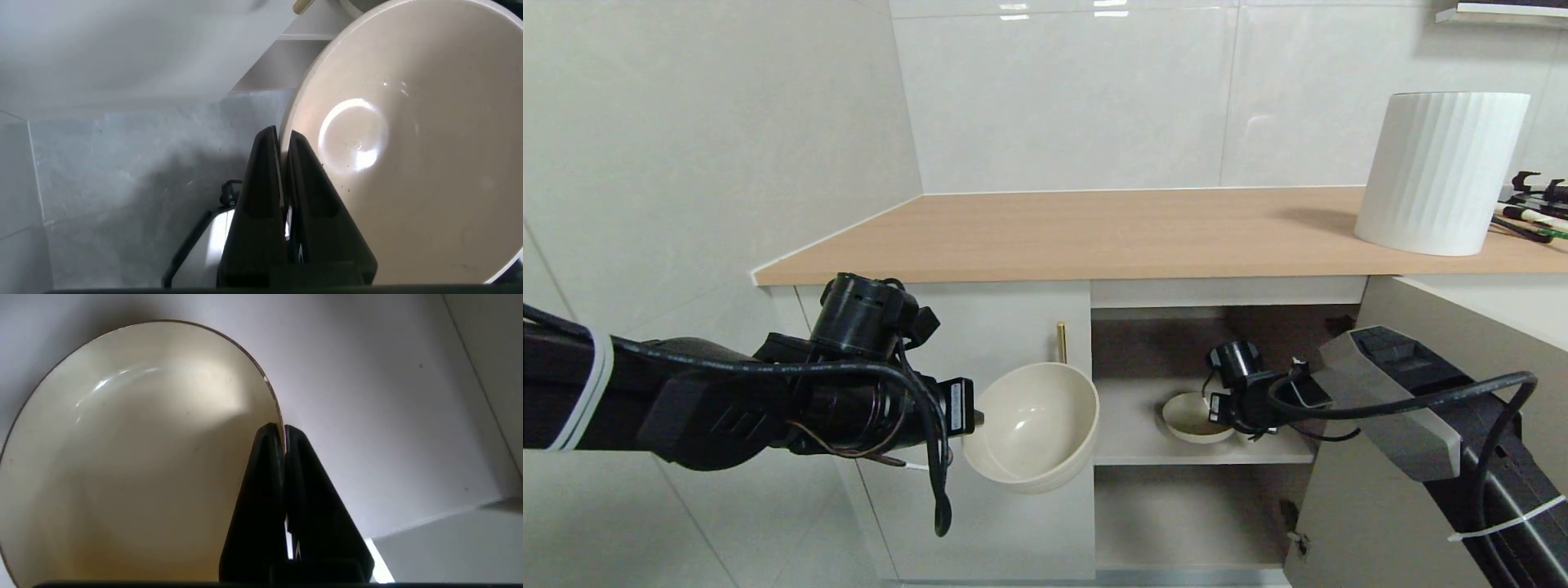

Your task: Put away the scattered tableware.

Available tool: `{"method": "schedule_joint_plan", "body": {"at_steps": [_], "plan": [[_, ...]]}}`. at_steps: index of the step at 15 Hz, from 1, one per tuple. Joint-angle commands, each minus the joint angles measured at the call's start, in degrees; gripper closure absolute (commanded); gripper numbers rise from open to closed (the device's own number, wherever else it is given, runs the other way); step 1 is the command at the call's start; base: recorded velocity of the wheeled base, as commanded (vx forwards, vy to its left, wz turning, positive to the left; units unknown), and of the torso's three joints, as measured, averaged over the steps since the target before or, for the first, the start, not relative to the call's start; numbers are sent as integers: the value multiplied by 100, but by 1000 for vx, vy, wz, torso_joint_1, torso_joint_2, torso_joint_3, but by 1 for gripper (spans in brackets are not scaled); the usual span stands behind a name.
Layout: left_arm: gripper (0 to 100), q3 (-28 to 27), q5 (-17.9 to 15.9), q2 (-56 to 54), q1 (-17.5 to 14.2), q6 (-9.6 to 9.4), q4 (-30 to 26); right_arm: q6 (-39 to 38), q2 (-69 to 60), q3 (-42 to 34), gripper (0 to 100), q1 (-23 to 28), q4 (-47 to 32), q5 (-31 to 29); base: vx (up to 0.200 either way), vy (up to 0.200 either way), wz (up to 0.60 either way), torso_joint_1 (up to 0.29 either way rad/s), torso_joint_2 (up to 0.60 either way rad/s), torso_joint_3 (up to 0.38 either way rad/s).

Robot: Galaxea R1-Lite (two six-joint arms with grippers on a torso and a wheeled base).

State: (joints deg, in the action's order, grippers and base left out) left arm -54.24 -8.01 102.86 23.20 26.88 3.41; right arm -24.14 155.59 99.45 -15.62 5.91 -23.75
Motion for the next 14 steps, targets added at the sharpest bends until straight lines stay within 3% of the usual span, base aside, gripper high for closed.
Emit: {"method": "schedule_joint_plan", "body": {"at_steps": [1, 5, 6, 11, 14], "plan": [[100, 1, 1, 23, 9, 1, 1, -3, -125, -93, 100, -108, -2, 2, 0, 0, 0, 0, 0, 0], [100, 1, 1, 23, 9, 1, 1, 6, -152, -110, 100, -161, -11, 2, 0, 0, 0, 0, 0, 0], [100, 1, 1, 23, 9, 1, 1, -3, -152, -110, 0, -161, -11, 2, 0, 0, 0, 0, 0, 0], [100, 1, 1, 50, 53, 1, 1, -205, -556, -444, 0, -205, -2, 19, 0, 0, 0, 0, 0, 0], [100, -8, 1, 146, 132, 1, 1, -495, -1408, -1112, 0, -214, -2, 406, 0, 0, 0, 0, 0, 0]]}}
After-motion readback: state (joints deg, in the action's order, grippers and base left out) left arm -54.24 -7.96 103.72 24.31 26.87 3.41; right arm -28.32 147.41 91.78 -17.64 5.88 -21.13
